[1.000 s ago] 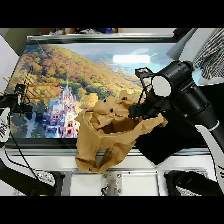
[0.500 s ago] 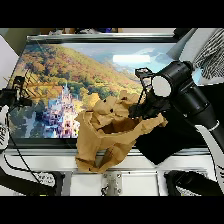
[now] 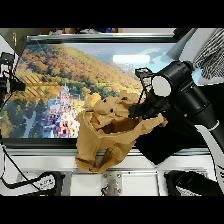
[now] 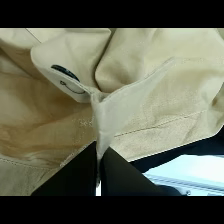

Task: Fold the clothes and pants, and hang the long-sleeved shirts on hangers.

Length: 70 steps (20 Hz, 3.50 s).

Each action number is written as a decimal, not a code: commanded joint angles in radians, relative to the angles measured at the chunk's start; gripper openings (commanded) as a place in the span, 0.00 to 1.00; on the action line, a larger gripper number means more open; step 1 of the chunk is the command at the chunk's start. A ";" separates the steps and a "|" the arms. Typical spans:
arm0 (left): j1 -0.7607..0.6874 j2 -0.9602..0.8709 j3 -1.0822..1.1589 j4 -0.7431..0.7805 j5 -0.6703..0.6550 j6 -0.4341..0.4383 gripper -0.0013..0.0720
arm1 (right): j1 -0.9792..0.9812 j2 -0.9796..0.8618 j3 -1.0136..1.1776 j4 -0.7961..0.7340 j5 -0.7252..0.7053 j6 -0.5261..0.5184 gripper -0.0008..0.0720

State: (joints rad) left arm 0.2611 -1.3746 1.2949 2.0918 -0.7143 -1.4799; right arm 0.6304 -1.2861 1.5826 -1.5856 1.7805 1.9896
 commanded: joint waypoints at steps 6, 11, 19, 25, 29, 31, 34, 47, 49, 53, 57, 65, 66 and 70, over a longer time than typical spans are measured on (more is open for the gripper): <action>-0.178 0.203 0.002 -0.197 -0.094 0.184 0.03 | 0.001 0.000 0.000 0.000 0.000 0.000 0.04; -0.184 0.299 0.002 -0.829 -0.463 0.862 0.03 | 0.001 -0.002 0.000 0.000 0.000 0.000 0.04; -0.184 0.332 0.002 -1.092 -0.752 1.168 0.04 | 0.001 -0.007 0.000 0.000 0.000 0.000 0.04; -0.097 0.331 0.001 -1.203 -0.795 1.343 0.03 | 0.001 -0.009 0.000 0.000 0.000 0.000 0.04; 0.050 0.275 0.001 -1.302 -0.981 1.370 0.03 | 0.001 -0.013 0.000 0.000 0.000 0.000 0.04; 0.066 0.222 0.001 -1.299 -1.073 1.370 0.03 | 0.001 -0.013 0.000 0.001 0.000 0.000 0.04; 0.065 0.157 -0.013 -1.299 -1.118 1.408 0.03 | -0.005 -0.013 0.001 0.004 0.009 -0.031 0.04; 0.065 0.145 -0.189 -1.299 -1.089 1.507 0.03 | -0.185 -0.010 0.098 0.011 0.034 -0.094 0.04; 0.065 0.145 -0.219 -1.299 -1.078 1.509 0.03 | -0.185 -0.010 0.098 0.010 0.034 -0.098 0.04; 0.032 0.155 -0.248 -1.301 -1.061 1.548 0.03 | -0.191 -0.010 0.109 0.000 0.035 -0.097 0.04; 0.027 0.241 -0.248 -1.299 -1.069 1.551 0.03 | -0.193 -0.011 0.109 -0.004 0.045 -0.097 0.04; 0.090 0.327 -0.248 -1.298 -1.119 1.485 0.03 | -0.193 -0.011 0.109 -0.008 0.046 -0.090 0.04; 0.084 0.322 -0.248 -1.294 -1.119 1.483 0.03 | -0.193 -0.010 0.109 -0.008 0.046 -0.090 0.04; 0.005 0.263 -0.248 -1.244 -1.113 1.484 0.03 | -0.193 -0.010 0.111 -0.008 0.046 -0.090 0.04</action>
State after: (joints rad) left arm 0.3119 -1.0798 1.0473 0.8120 -1.8301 0.0147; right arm 0.4377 -1.2964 1.6920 -1.5940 1.8259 1.8999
